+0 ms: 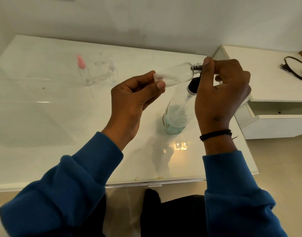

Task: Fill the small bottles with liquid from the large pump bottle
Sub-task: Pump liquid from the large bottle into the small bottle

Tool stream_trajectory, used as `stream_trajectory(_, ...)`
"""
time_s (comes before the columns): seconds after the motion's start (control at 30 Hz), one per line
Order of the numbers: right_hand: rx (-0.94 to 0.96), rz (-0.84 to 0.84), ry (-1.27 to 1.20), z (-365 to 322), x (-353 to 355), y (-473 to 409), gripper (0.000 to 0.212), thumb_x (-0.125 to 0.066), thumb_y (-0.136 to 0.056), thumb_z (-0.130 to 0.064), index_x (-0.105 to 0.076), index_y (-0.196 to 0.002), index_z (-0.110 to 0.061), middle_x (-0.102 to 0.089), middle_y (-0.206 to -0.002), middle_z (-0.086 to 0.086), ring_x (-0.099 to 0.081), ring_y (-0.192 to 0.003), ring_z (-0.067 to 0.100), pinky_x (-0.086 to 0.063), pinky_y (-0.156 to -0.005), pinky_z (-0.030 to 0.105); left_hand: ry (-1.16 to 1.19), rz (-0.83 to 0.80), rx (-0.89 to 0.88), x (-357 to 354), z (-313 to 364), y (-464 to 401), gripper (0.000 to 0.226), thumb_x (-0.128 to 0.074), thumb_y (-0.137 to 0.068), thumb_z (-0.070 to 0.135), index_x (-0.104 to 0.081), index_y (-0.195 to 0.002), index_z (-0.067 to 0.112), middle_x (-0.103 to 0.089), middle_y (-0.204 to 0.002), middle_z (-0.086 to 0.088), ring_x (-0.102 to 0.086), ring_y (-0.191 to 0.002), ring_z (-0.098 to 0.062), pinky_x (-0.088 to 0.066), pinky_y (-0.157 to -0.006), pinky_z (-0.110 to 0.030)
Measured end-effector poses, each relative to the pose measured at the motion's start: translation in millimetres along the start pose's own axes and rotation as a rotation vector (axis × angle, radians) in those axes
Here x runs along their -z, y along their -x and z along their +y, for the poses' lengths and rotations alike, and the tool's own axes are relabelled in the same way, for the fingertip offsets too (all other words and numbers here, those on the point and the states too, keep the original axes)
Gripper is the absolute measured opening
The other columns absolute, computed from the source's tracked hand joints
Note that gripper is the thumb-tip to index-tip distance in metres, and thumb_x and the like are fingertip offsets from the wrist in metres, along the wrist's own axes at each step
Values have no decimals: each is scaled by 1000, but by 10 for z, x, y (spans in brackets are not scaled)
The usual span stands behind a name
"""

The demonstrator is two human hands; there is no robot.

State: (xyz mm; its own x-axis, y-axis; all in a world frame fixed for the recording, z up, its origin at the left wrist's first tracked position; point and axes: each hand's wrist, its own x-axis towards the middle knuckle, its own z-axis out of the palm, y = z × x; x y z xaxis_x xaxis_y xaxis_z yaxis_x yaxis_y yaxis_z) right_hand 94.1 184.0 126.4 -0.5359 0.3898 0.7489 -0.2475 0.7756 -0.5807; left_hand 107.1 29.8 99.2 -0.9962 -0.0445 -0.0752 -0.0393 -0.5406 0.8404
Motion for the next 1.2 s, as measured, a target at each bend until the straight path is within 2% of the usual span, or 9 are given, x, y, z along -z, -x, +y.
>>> stream_trajectory(0.13,15,-23,-11,41,-35,32,25,-61,-97,-31,-67,-74,-20,-56,-80,-19,-59,-78,27,-44,-65,35,7,11,-1,4,15,-6,36,-76,-83,0,-71,-118,0,-77,-110,-14,-74,-103,-28,-58,-90,-31)
stream_trajectory(0.23,23,-18,-10,56,-16,22,25,-62,-96,-30,-69,-74,-19,-57,-80,-18,-59,-78,26,-37,-67,29,9,12,3,-8,0,14,36,-76,-83,1,-71,-118,0,-77,-109,-13,-75,-102,-28,-59,-90,-32)
stream_trajectory(0.33,33,-12,2,26,-12,-11,25,-62,-96,-31,-66,-73,-23,-56,-79,-18,-58,-78,26,-38,-67,29,10,17,4,-13,13,0,33,-76,-84,0,-72,-116,1,-77,-109,-13,-75,-102,-28,-59,-89,-31)
stream_trajectory(0.5,25,-47,9,30,-1,13,24,-61,-97,-30,-59,-73,-28,-56,-79,-17,-60,-79,27,-46,-67,41,17,19,11,-12,7,12,32,-76,-83,2,-72,-115,1,-77,-110,-14,-74,-103,-28,-59,-89,-31)
stream_trajectory(0.67,41,-31,10,19,12,-28,25,-62,-96,-30,-63,-71,-26,-56,-78,-18,-59,-77,26,-35,-67,29,26,24,16,-24,-3,5,27,-76,-84,2,-74,-112,2,-77,-108,-13,-75,-102,-30,-59,-86,-30)
stream_trajectory(0.8,47,-23,-30,58,-23,9,27,-63,-96,-27,-65,-71,-16,-55,-76,-13,-56,-67,26,-47,-62,42,38,34,22,-15,10,12,28,-77,-82,5,-75,-109,3,-77,-108,-14,-75,-101,-29,-59,-84,-28)
stream_trajectory(0.93,38,-36,-15,37,4,-34,24,-63,-96,-29,-60,-72,-28,-56,-75,-14,-60,-70,30,-44,-64,32,34,32,27,-23,-2,16,27,-76,-83,3,-74,-110,2,-77,-108,-14,-75,-101,-29,-59,-85,-29)
stream_trajectory(1.1,24,-23,-7,21,-37,2,26,-60,-97,-30,-63,-72,-23,-57,-76,-11,-58,-69,27,-50,-63,48,28,32,21,-23,14,14,30,-77,-82,4,-73,-112,0,-76,-111,-16,-74,-103,-29,-59,-88,-31)
stream_trajectory(1.2,13,-31,-22,44,-23,22,25,-61,-97,-29,-61,-72,-24,-57,-76,-11,-58,-70,30,-48,-64,43,34,33,20,-25,17,24,31,-77,-82,5,-73,-112,0,-76,-110,-15,-74,-103,-29,-59,-87,-31)
